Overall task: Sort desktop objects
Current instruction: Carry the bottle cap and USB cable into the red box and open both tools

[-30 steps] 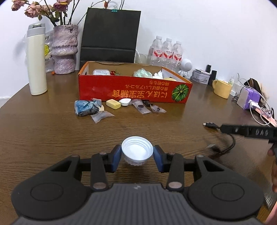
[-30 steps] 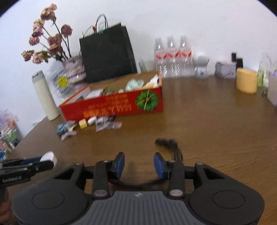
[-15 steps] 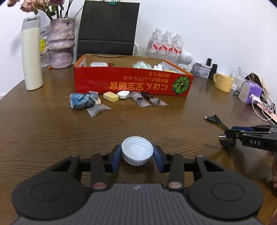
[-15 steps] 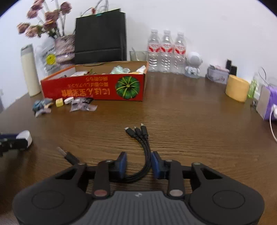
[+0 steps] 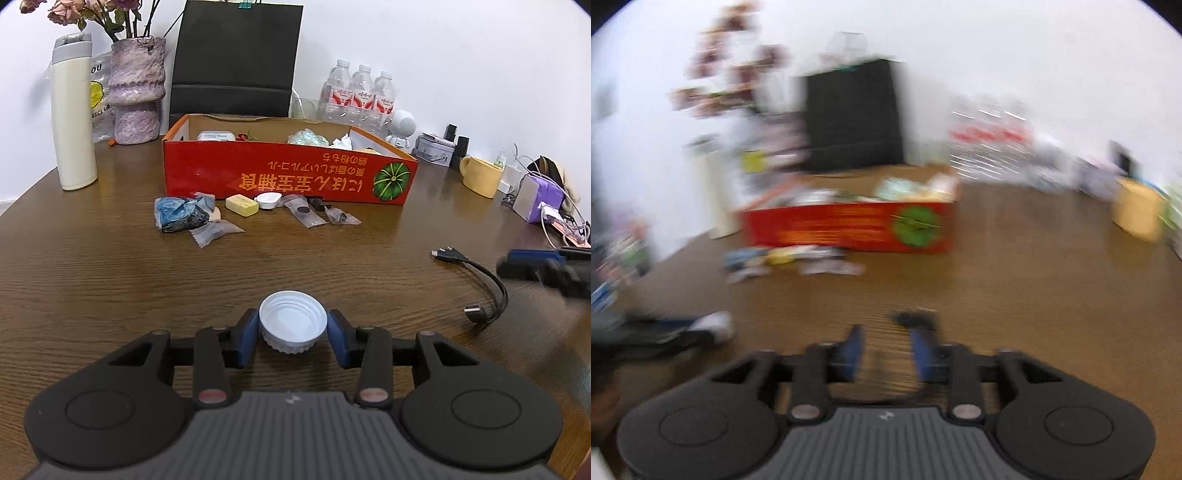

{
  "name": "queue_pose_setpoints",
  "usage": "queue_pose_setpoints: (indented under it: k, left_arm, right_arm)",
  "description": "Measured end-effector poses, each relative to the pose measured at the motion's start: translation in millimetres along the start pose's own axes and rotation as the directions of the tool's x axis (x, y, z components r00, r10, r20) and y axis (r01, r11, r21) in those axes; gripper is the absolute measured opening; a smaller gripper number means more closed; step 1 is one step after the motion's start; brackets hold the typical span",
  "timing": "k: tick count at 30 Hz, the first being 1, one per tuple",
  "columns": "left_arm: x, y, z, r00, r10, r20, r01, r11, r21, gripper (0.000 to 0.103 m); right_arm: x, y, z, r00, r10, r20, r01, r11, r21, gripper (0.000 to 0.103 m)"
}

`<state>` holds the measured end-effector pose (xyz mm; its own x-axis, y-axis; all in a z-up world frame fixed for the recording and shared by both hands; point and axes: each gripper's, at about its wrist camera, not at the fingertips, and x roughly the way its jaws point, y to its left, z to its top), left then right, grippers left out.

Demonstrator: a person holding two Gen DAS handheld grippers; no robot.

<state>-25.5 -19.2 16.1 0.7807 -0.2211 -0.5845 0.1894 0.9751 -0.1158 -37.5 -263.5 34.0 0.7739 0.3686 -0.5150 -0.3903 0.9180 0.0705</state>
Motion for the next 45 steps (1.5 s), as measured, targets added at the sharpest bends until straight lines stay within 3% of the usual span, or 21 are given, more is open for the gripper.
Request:
queue_pose_setpoints:
  k: [2,4,5,6,8,10,14,17,21,24,26,28,32,35,38,41,45]
  left_arm:
    - [0.5,-0.5,0.9,1.0,-0.004,0.002,0.004,1.0,-0.002,0.042]
    - [-0.1,-2.4,0.8,1.0,-0.01,0.005,0.01,1.0,0.003,0.042]
    - [-1.0,-3.2,0.5,1.0,-0.012,0.006,0.012,1.0,0.005,0.042]
    - [-2.2,-4.0,0.7,1.0,-0.012,0.009,0.012,1.0,0.006,0.042]
    - [-5.3,-4.1,2.9,1.0,-0.011,0.024,0.01,1.0,0.005,0.041]
    - [-9.1,-5.2,12.8,0.998,-0.026,0.051,0.025,1.0,0.019,0.041]
    - [-19.7,-13.4,55.8,0.985,-0.09,0.149,0.075,0.992,0.098,0.041]
    - [-23.6,-13.5,100.6,0.966,-0.091,0.24,0.058,0.988,0.144,0.041]
    - [-7.8,-4.0,157.1,0.952,-0.038,0.304,-0.008,0.989,0.147,0.041]
    - [16.7,12.9,195.9,0.945,-0.03,0.325,-0.003,0.995,0.099,0.041]
    - [37.7,20.1,211.3,0.953,-0.018,0.303,-0.008,0.997,0.082,0.041]
    - [65.8,25.3,223.6,0.963,-0.013,0.269,-0.005,0.998,0.066,0.041]
    - [114.2,29.3,236.0,0.977,-0.017,0.214,0.0,0.997,0.078,0.041]
    - [148.1,37.1,243.4,0.985,-0.01,0.173,-0.002,0.998,0.068,0.041]
    - [176.5,46.9,250.3,0.993,-0.01,0.12,0.006,0.999,0.032,0.041]
    - [197.8,49.5,250.9,0.997,-0.004,0.073,0.002,0.999,0.033,0.042]
    - [209.4,54.9,245.1,0.999,-0.004,0.05,0.002,0.999,0.034,0.042]
  right_arm:
    - [6.7,22.6,-6.2,0.998,0.042,-0.035,-0.047,0.99,-0.13,0.054]
    - [23.0,40.4,-15.3,0.996,0.022,-0.085,-0.04,0.974,-0.225,0.044]
    - [30.4,44.1,-18.7,0.995,-0.015,-0.095,-0.009,0.97,-0.245,0.023]
    - [34.5,45.6,-19.2,0.996,-0.041,-0.082,0.02,0.97,-0.244,0.013]
    - [35.8,43.9,-11.4,0.998,-0.031,-0.06,0.018,0.979,-0.202,0.007]
    - [29.6,41.9,6.0,0.999,-0.043,0.01,0.044,0.985,-0.167,0.006]
    - [20.9,28.5,62.2,0.995,0.008,0.097,0.002,0.995,-0.103,0.006]
    - [13.4,16.9,119.7,0.979,0.084,0.184,-0.071,0.995,-0.074,0.006]
    - [21.9,7.2,196.7,0.946,0.207,0.25,-0.189,0.977,-0.096,0.006]
    - [53.3,-16.2,244.7,0.923,0.285,0.257,-0.285,0.958,-0.04,0.006]
    - [87.7,-42.8,262.6,0.914,0.325,0.242,-0.347,0.936,0.053,0.006]
    - [120.5,-58.1,270.4,0.934,0.287,0.215,-0.312,0.946,0.094,0.006]
    - [173.7,-61.2,273.8,0.982,0.129,0.14,-0.131,0.991,-0.001,0.006]
    - [205.8,-58.2,273.1,0.994,0.011,0.113,-0.001,0.996,-0.085,0.006]
    - [255.7,-63.5,268.3,0.995,-0.092,0.03,0.094,0.991,-0.098,0.006]
    - [304.4,-73.5,260.7,0.994,-0.079,-0.07,0.076,0.996,-0.055,0.006]
    - [345.1,-91.3,250.2,0.984,0.026,-0.174,-0.006,0.993,0.115,0.012]
